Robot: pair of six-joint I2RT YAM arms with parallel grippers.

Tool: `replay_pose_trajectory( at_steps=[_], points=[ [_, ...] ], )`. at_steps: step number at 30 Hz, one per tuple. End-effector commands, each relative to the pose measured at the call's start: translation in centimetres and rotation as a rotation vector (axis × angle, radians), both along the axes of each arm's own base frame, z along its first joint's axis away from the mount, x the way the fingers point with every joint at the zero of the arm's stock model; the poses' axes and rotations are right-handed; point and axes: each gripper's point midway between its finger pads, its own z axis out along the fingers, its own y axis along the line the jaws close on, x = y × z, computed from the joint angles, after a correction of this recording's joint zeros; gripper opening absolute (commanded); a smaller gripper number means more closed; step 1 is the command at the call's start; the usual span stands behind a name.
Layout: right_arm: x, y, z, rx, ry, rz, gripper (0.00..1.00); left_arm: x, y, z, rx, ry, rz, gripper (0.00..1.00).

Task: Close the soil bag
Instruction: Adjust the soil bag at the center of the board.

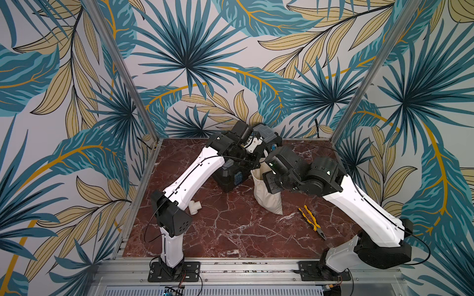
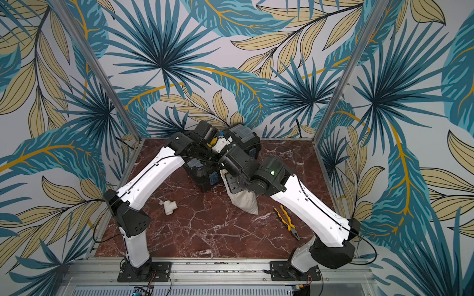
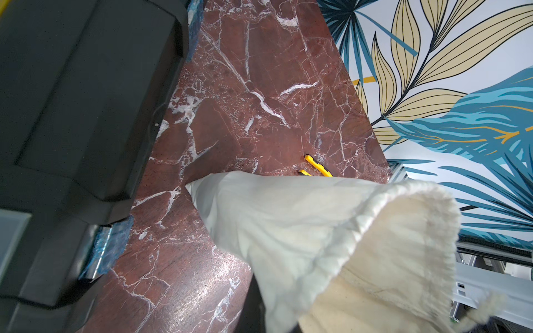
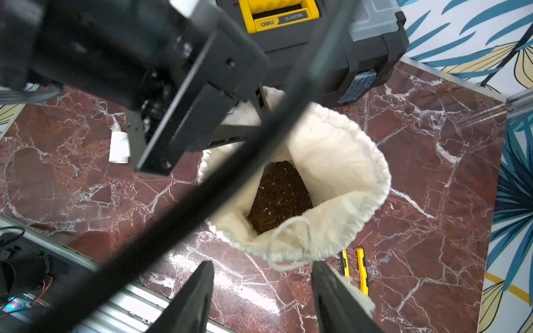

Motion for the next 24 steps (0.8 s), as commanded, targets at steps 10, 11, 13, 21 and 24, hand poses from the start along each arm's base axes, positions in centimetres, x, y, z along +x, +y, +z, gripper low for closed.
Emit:
replay_pose_trajectory(
  at_steps=[10,11,13,21,24],
  points=[
    [1.0,-0.4,-0.7,-0.065,-0.029,-0.052,0.37,-0.6,0.4,3.0,-0.044,-0.064,-0.018,0.00],
    [1.0,-0.5,-0.8,-0.068,-0.029,-0.055,0.36,-0.6,0.4,2.9,-0.041,-0.063,-0.018,0.00],
    [1.1,-0.7,-1.0,-0.071,-0.029,-0.065,0.34,-0.6,0.6,2.9,-0.037,-0.065,-0.018,0.00],
    [1.2,-1.5,-0.4,-0.054,-0.052,-0.100,0.14,-0.8,0.8,2.7,-0.025,-0.062,-0.017,0.00],
    [1.0,-1.8,0.0,-0.037,-0.055,-0.109,0.03,-0.7,0.8,2.8,-0.026,-0.064,-0.016,0.00]
  ],
)
